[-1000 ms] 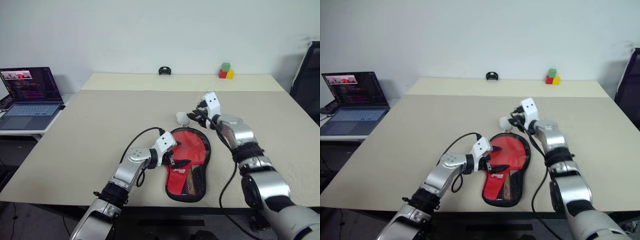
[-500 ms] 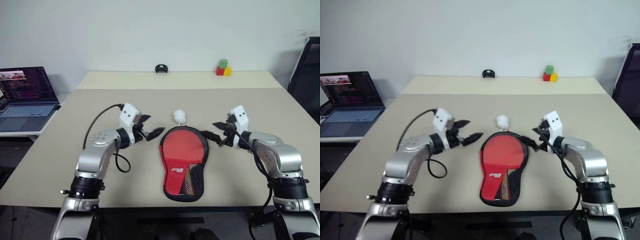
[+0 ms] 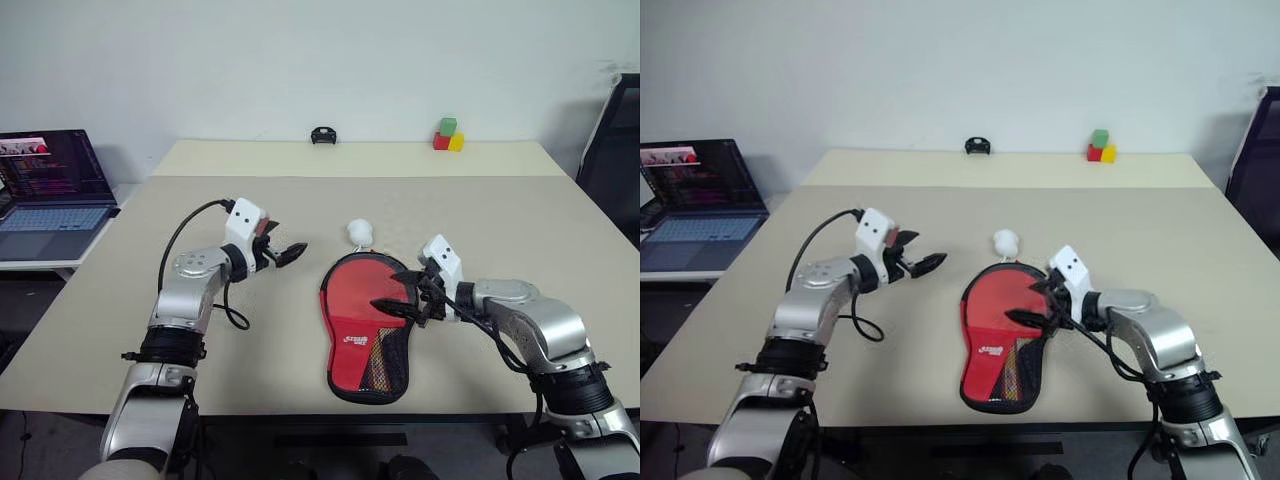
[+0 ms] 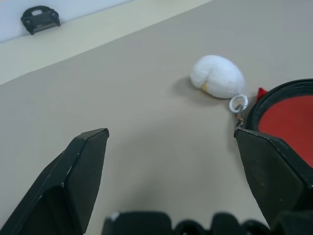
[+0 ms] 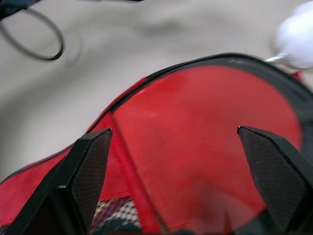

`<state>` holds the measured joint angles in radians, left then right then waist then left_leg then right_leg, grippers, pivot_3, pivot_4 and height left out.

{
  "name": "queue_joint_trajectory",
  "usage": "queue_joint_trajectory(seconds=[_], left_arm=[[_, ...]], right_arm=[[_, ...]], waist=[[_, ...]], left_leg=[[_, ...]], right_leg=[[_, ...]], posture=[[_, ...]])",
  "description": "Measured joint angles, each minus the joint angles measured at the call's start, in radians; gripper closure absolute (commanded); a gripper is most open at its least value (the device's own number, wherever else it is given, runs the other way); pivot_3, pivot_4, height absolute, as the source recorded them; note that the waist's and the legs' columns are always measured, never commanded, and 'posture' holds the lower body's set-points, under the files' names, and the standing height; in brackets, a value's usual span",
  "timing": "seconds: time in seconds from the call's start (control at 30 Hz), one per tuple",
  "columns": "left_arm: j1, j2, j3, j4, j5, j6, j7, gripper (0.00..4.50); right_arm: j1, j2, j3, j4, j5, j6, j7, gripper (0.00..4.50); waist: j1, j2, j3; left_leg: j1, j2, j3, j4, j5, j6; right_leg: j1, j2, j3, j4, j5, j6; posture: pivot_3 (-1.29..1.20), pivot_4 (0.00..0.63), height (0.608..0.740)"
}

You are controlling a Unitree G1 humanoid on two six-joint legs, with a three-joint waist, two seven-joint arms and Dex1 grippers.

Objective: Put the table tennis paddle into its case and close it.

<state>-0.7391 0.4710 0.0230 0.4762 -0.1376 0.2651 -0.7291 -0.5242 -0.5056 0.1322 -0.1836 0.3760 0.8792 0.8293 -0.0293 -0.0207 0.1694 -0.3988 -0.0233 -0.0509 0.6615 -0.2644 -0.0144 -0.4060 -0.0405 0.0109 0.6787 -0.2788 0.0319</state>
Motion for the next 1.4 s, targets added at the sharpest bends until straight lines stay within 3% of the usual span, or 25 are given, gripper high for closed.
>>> queue_joint_trajectory(seconds=[0.4,0.8,1.17,1.4], left_arm=[[-0.106,-0.013,-0.02,0.225,0.065,-0.129,0.001,0.0],[-0.411,-0.178,-0.098,0.773,0.223,-0.324,0.169,0.0],[-0.452,-0.265,-0.089,0.877,0.286,-0.314,0.307,0.0],[-0.475,-0.311,0.03,0.896,0.242,-0.276,0.416,0.0]], right_arm=[[-0.032,0.01,0.072,0.042,-0.042,-0.067,0.0,0.02],[-0.043,0.064,0.127,0.11,-0.111,-0.113,-0.049,0.02],[0.005,0.111,0.127,0.034,-0.116,-0.068,-0.113,0.02],[0.055,0.134,0.124,-0.041,-0.1,-0.016,-0.163,0.02]], waist=[[0.0,-0.006,0.004],[0.003,-0.011,0.007],[0.0,-0.011,0.007],[0.001,-0.011,0.007]], left_leg=[[0.0,0.0,0.0,0.0,0.0,0.0],[-0.002,-0.002,0.001,0.001,0.0,0.0],[-0.002,-0.001,0.001,0.001,0.0,0.0],[-0.002,-0.001,0.001,0.001,0.0,0.0]], right_leg=[[0.0,0.0,0.0,0.0,0.0,0.0],[-0.002,0.0,-0.005,0.0,0.0,0.0],[-0.003,0.0,-0.004,0.002,0.0,0.0],[-0.003,0.0,-0.004,0.002,0.0,0.0]], posture=[[0.0,0.15,0.74],[0.0,0.15,0.74],[0.0,0.15,0.74],[0.0,0.15,0.74]])
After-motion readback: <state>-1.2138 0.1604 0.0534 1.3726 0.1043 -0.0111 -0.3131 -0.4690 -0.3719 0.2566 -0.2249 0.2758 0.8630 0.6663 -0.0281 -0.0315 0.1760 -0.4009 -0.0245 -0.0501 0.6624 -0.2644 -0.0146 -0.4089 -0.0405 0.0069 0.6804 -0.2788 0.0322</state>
